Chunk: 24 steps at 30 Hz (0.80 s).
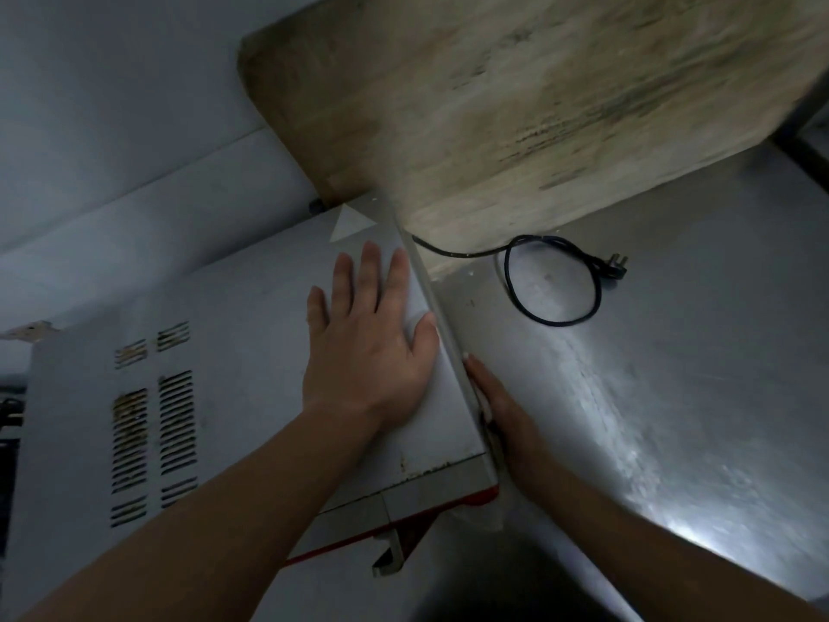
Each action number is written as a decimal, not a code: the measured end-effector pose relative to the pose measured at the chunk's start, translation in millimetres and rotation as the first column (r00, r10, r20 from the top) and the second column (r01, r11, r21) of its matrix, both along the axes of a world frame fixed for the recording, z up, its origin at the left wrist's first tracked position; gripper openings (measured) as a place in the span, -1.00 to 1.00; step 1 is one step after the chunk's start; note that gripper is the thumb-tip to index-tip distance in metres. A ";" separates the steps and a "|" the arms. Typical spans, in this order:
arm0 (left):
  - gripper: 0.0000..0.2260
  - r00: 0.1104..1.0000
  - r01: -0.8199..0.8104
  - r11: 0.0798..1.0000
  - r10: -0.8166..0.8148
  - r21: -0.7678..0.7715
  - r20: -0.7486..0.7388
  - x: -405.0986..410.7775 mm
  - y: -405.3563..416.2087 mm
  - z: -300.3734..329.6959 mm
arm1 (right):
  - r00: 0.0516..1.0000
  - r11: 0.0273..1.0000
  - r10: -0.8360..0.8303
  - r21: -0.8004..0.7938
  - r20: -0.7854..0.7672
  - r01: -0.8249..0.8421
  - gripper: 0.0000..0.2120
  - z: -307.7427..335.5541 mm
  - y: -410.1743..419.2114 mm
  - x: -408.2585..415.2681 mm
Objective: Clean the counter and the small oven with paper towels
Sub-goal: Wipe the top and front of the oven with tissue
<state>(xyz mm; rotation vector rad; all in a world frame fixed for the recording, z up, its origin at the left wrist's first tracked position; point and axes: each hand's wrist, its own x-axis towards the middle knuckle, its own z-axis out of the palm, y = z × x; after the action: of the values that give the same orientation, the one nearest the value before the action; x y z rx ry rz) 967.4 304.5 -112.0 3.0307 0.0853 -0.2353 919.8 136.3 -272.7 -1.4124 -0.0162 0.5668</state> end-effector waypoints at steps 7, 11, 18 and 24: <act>-0.34 1.000 -0.003 1.000 0.002 0.018 0.018 1.3 -0.8 -0.9 | 0.937 0.997 0.008 0.065 0.349 -0.033 -0.27 69.3 36.2 84.2; -0.33 1.000 -0.006 1.000 0.006 0.023 0.010 1.7 -1.1 0.6 | 0.893 0.998 -0.008 0.055 0.450 -0.019 -0.25 68.5 37.4 81.3; -0.34 1.000 -0.002 1.000 0.002 0.030 0.007 1.7 -1.2 1.2 | 0.955 1.000 0.026 -0.007 0.297 -0.025 -0.29 22.2 32.8 78.8; -0.35 1.000 0.000 1.000 0.000 0.022 -0.005 1.0 -0.9 0.2 | 0.998 0.994 0.054 -0.097 0.042 -0.049 -0.51 -18.6 15.0 46.0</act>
<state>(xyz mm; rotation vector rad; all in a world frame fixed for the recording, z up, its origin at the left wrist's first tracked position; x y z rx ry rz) 968.4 303.7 -111.9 3.0519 0.0894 -0.2434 965.8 151.3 -291.3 -1.5213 -0.0620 0.5849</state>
